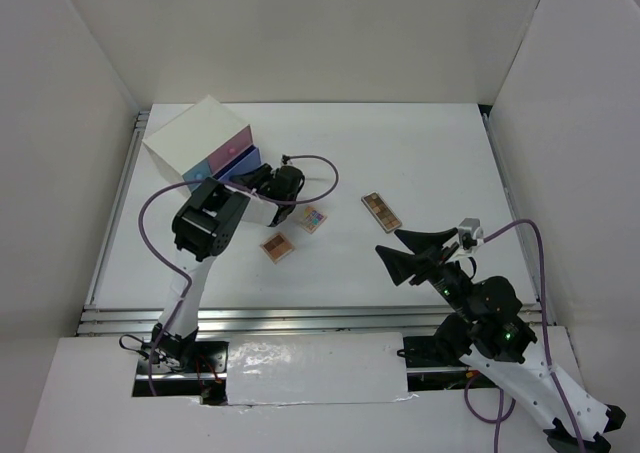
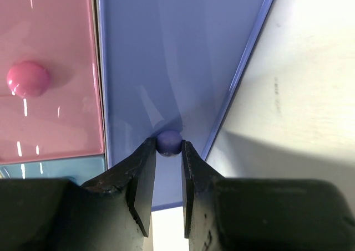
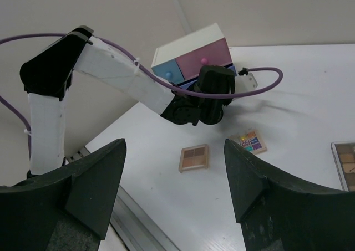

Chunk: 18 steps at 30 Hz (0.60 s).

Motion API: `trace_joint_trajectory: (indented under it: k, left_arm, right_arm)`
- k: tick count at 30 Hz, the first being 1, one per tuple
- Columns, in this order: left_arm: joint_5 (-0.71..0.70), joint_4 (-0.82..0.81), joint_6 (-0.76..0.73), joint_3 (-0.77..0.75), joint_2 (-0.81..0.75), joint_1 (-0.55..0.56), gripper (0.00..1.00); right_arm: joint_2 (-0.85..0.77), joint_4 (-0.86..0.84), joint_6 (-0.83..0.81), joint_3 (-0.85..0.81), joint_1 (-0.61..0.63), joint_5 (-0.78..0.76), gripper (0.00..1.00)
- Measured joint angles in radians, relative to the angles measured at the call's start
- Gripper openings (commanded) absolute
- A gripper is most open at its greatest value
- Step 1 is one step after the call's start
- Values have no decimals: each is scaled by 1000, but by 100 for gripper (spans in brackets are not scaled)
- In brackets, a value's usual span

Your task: Organize the makeup

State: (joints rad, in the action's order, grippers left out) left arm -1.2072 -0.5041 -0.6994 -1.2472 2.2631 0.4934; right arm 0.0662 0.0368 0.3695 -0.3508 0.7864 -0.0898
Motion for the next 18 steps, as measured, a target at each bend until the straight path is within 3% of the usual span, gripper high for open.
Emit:
trace_joint_trajectory:
  k: [18]
  left_arm:
    - [-71, 154, 151, -33, 0, 136, 0]
  right_arm:
    - [-27, 3, 0, 0, 0, -3, 78]
